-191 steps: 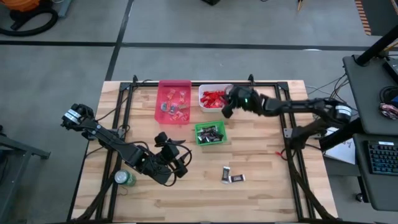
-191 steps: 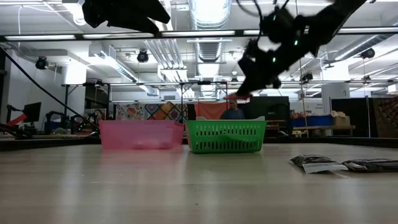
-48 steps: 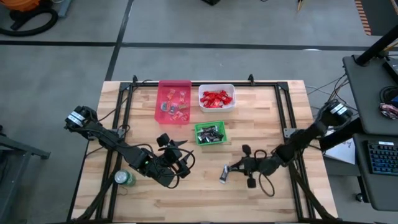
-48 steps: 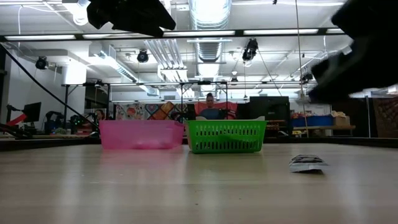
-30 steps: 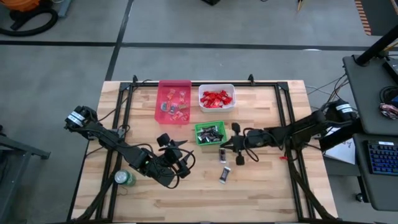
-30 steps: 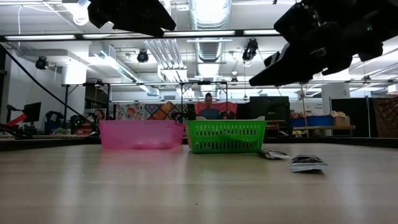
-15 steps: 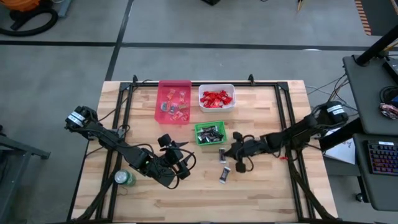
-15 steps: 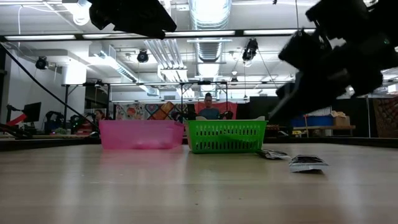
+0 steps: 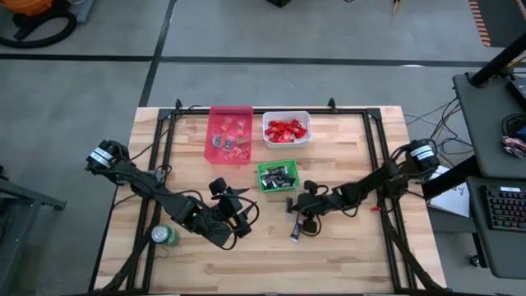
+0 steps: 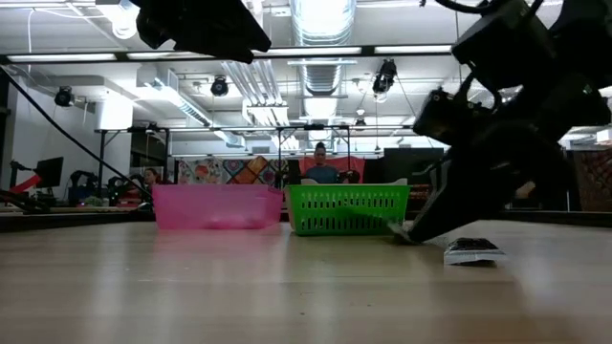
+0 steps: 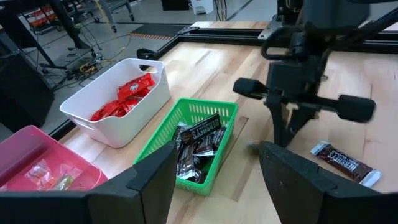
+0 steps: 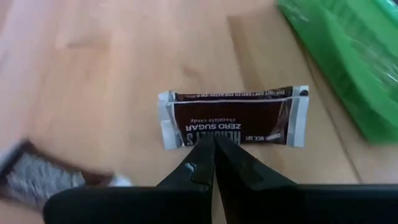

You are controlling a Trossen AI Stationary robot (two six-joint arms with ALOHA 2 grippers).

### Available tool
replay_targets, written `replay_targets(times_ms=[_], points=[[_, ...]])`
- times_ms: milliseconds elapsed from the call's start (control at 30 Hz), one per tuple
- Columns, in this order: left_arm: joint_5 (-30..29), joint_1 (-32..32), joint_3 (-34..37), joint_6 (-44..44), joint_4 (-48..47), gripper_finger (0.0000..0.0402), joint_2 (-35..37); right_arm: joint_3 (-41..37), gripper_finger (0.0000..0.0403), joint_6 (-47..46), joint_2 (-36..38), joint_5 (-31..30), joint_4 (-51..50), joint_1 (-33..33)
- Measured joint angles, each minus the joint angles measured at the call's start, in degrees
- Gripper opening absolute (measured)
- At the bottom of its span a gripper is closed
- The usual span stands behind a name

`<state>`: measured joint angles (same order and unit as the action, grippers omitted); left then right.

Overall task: Sort candy
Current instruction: Put the brown chocolate bar into the green bin

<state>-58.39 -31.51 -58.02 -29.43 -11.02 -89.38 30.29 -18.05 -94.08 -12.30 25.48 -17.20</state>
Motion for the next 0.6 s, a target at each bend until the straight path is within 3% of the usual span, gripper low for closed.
replay_targets(times_ms=[200, 400, 600], points=[[0.98, 0.00, 0.04, 0.04, -0.01, 0.0210, -0.02, 7.80, 0.0009, 1.92, -2.53, 1.42, -0.84, -2.51], [4.95, 0.00, 0.09, 0.02, 0.88, 0.0210, -1.41, 12.99, 0.0009, 5.90, -1.40, -1.31, -12.73, -2.30], [8.51, -0.08, 0.09, 0.24, 2.20, 0.0206, -7.23, 13.74, 0.0009, 5.94, 0.00, -3.39, -19.77, -2.26]])
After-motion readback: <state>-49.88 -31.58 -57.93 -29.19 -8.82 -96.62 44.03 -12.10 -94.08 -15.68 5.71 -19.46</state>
